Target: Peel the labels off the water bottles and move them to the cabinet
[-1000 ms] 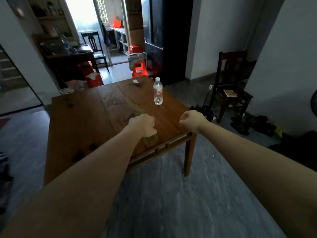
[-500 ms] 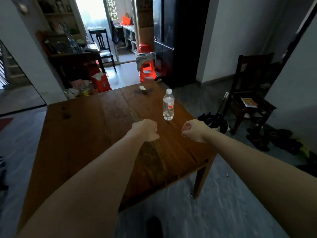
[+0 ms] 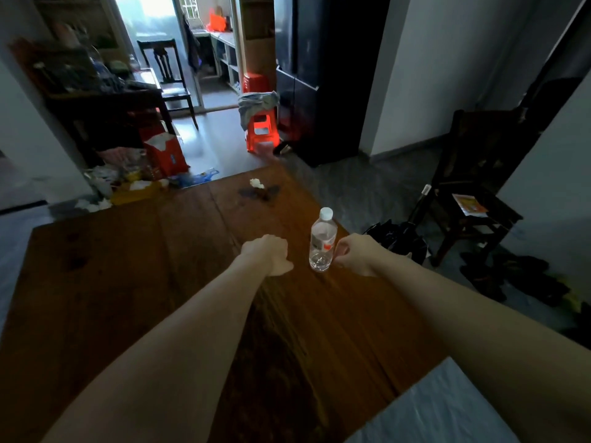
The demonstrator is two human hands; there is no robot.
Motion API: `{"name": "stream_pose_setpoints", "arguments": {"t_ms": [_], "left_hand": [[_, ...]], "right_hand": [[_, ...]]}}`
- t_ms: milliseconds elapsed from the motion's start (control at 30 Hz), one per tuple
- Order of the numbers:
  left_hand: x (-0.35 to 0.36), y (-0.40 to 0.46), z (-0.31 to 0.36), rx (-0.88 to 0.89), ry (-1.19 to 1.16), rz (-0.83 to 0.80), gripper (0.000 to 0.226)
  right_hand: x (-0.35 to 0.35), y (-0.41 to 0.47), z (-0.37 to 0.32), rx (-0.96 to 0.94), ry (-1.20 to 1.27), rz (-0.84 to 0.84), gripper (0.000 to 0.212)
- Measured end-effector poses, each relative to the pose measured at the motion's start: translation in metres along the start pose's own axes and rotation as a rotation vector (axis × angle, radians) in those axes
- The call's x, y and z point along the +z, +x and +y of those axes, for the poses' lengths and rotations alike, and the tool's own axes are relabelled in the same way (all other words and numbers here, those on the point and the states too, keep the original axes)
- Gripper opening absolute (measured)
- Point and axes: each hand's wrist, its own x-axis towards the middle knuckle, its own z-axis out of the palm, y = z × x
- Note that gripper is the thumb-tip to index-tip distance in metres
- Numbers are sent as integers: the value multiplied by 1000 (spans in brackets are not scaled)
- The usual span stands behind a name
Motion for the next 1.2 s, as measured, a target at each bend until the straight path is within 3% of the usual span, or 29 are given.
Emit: {"name": "stream_pose_setpoints", "arguments": {"t_ms": [233, 367, 533, 733, 867, 1033, 1200], "left_hand": [[6, 59, -1, -16, -117, 4, 50], [16, 86, 3, -71, -218, 32, 64], [22, 118, 17, -138, -309, 55, 82], [30, 144, 47, -136, -605, 124, 108], [37, 158, 63, -160, -696, 186, 96], [49, 164, 70, -163, -807, 333, 53], [44, 158, 69, -81, -801, 446, 43]], "right_hand": [[-7, 54, 27, 19, 39, -53, 6], [-6, 88, 50, 28, 41, -92, 21], [-6, 123, 78, -5, 37, -107, 18], [5, 149, 105, -29, 60, -155, 17], [9, 160, 117, -60, 73, -173, 16], [11, 168, 124, -116, 79, -163, 16], [11, 165, 123, -218, 118, -153, 15]]}}
